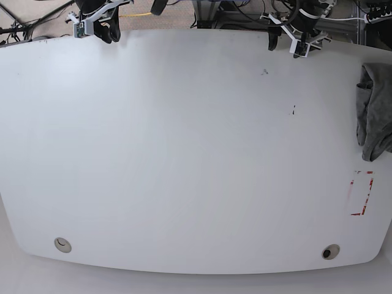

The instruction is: Fold the T-shirt properly

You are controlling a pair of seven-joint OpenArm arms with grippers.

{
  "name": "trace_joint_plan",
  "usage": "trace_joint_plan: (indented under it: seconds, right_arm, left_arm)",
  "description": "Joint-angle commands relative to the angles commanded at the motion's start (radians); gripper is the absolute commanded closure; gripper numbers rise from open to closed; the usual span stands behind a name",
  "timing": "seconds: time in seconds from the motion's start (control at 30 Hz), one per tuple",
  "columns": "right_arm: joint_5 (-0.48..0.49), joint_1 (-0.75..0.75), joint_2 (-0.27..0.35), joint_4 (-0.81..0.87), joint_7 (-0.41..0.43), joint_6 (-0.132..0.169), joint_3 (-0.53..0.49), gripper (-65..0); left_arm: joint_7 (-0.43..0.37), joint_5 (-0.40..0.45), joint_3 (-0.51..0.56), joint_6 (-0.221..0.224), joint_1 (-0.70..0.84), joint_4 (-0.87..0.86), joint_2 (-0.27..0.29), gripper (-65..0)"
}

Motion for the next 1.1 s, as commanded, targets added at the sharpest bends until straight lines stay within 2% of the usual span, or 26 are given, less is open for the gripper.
trace_joint_plan:
  seconds: [0.2, 0.3, 0.4, 0.47, 0.53, 0.63, 0.77, 0.87, 0.93, 0.97, 1.07, 1.1]
  right_arm:
    - [0.002, -0.121, -0.006, -0.057, 0.0, 0.0, -0.032, -9.7]
    - [-0.006, -0.132, -0.006, -0.16, 0.0, 0.0, -0.057, -6.2]
    - [-0.008, -0.12, 0.0, -0.282, 0.029, 0.0, -0.061, -5.2]
    - [-0.009, -0.1, 0.003, -0.367, 0.071, 0.0, -0.068, -5.5]
    - [-0.011, -0.08, 0.038, -0.442, 0.1, 0.0, -0.094, -5.5]
    - [-0.043, -0.032, 0.068, -0.535, 0.114, 0.0, -0.163, -5.5]
    - [-0.103, 0.054, 0.069, -0.654, 0.115, 0.0, -0.186, -5.5]
    - [-0.175, 0.121, 0.066, -0.753, 0.123, 0.0, -0.186, -5.5]
    - [-0.23, 0.178, 0.064, -0.848, 0.157, 0.0, -0.186, -5.5]
    - [-0.249, 0.201, 0.064, -0.878, 0.163, -0.012, -0.186, -5.5]
    - [-0.31, 0.275, 0.064, -0.982, 0.169, -0.073, -0.186, -5.5]
    - [-0.318, 0.293, 0.064, -1.013, 0.17, -0.081, -0.186, -5.5]
  left_arm:
    - [0.0, -0.114, -0.002, 0.0, 0.222, -0.002, 0.003, -37.2]
    - [-0.002, -0.14, -0.002, 0.0, 0.261, -0.058, 0.0, -37.2]
    - [-0.003, -0.143, 0.003, 0.0, 0.259, -0.144, -0.032, -37.2]
    - [-0.005, -0.143, 0.003, 0.0, 0.218, -0.222, -0.037, -37.2]
    - [-0.005, -0.137, 0.003, 0.0, 0.155, -0.319, -0.038, -37.2]
    - [-0.005, -0.133, 0.003, 0.002, 0.074, -0.462, -0.052, -37.2]
    - [-0.005, -0.13, 0.005, 0.006, -0.038, -0.634, -0.08, -37.2]
    - [-0.006, -0.074, 0.018, 0.014, -0.12, -0.758, -0.094, -37.2]
    - [-0.029, -0.032, 0.02, 0.051, -0.195, -0.881, -0.098, -37.2]
    - [-0.041, -0.025, 0.02, 0.063, -0.215, -0.916, -0.1, -37.2]
    - [-0.089, 0.011, 0.021, 0.12, -0.307, -1.073, -0.112, -37.2]
    - [-0.101, 0.025, 0.021, 0.132, -0.33, -1.126, -0.124, -37.2]
